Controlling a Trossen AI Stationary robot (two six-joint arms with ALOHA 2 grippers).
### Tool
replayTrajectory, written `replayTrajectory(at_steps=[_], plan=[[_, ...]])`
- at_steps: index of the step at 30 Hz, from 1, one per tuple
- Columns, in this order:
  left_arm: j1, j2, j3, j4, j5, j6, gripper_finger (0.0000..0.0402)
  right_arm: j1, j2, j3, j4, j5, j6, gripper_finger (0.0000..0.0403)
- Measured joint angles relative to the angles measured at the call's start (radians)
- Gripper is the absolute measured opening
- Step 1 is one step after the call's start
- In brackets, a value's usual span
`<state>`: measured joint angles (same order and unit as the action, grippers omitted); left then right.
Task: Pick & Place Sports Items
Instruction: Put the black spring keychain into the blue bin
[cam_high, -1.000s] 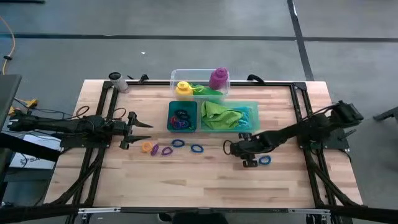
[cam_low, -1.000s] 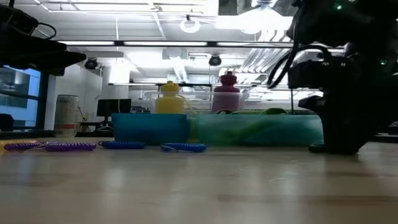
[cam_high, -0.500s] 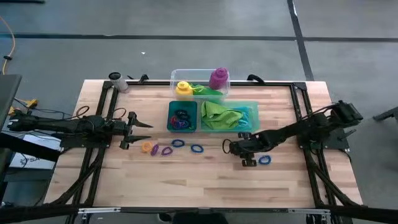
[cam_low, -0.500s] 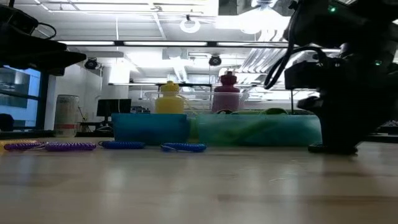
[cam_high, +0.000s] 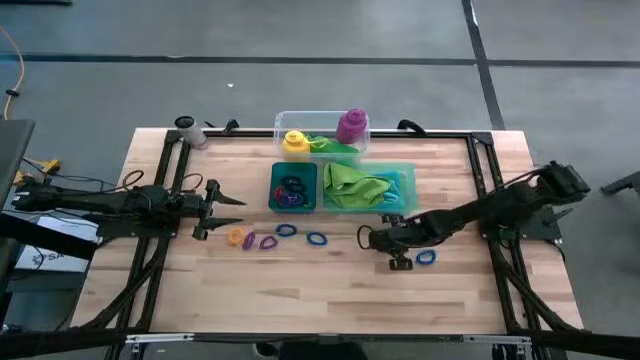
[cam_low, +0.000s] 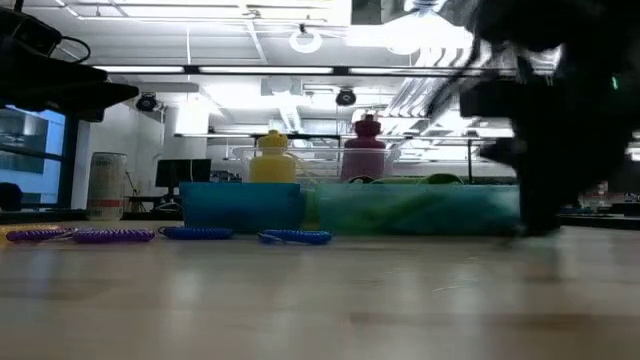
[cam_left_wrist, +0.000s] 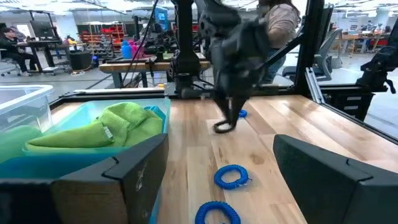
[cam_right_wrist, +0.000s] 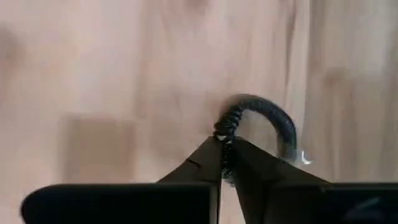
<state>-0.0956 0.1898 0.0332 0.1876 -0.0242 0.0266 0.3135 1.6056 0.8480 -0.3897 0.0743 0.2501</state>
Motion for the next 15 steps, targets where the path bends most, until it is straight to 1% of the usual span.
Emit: replayTrajectory(at_steps=[6, 10, 15], plan=[[0.0, 0.0, 0.0, 0.0, 0.0, 0.0, 0.0236, -0.001, -0.073, 0.074, 0.012, 0.076, -0.029, 0.0002], [0.0, 0.0, 0.0, 0.0, 0.0, 0.0, 0.0236, -0.019, -0.096, 0.118, 0.077, 0.126, -0.075, 0.0001], [0.0, 0.0, 0.0, 0.0, 0.0, 0.0, 0.0236, -0.06, -0.096, 0.137, 0.284, 0.129, -0.175, 0.0001]])
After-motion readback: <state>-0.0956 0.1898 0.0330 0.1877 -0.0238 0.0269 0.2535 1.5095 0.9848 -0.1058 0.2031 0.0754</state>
